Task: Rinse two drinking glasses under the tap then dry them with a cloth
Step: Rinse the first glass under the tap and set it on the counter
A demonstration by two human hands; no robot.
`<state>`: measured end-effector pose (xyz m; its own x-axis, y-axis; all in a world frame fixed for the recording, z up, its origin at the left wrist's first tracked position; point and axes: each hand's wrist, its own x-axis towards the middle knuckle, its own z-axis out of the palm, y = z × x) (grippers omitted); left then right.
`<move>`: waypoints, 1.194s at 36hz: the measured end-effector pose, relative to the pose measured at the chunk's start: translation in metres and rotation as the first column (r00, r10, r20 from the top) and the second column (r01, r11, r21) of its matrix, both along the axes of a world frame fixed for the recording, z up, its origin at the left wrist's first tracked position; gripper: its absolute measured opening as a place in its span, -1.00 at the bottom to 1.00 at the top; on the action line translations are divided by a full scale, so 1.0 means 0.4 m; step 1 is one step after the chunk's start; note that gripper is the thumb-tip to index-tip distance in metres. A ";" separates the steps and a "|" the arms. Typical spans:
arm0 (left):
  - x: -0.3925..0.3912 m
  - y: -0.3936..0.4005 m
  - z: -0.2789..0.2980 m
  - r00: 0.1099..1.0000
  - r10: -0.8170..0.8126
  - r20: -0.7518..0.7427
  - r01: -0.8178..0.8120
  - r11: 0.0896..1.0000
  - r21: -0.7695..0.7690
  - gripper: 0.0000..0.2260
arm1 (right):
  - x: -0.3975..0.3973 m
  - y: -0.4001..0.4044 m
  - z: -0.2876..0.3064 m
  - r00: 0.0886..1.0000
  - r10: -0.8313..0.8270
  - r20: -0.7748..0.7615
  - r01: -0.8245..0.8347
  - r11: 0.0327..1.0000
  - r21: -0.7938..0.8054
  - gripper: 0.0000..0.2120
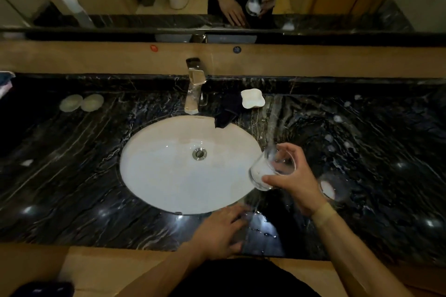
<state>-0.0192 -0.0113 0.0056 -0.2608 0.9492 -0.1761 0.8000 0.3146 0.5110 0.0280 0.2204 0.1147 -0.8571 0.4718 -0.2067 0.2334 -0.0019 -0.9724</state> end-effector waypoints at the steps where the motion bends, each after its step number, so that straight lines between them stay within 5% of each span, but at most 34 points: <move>1: -0.018 -0.010 0.009 0.999 0.006 0.036 -0.006 1.000 -0.013 -0.50 | -0.010 -0.019 -0.004 1.000 -0.017 -0.007 0.017 1.000 -0.023 -0.25; 10: -0.281 -0.153 0.110 0.993 0.121 0.010 -0.121 0.992 -0.021 -0.56 | -0.111 -0.178 -0.054 0.996 -0.059 0.063 0.064 0.995 -0.080 -0.24; 23: -0.774 -0.088 0.311 0.932 0.126 -0.339 -0.063 0.980 0.191 -0.56 | -0.345 -0.290 -0.156 0.972 -0.039 0.233 0.044 0.999 -0.016 -0.25; 28: -0.842 0.036 0.372 0.897 0.162 -0.411 -0.046 0.959 0.278 -0.44 | -0.450 -0.291 -0.167 0.964 -0.034 0.265 0.039 0.999 -0.012 -0.24; 33: -0.877 0.123 0.375 0.893 0.154 -0.422 -0.093 0.982 0.162 -0.31 | -0.519 -0.291 -0.173 0.970 -0.056 0.235 0.063 0.998 -0.022 -0.21; 43: -0.916 0.175 0.334 0.830 0.094 -0.549 -0.040 0.993 0.110 -0.51 | -0.565 -0.282 -0.190 0.970 -0.058 0.237 0.066 0.998 -0.023 -0.22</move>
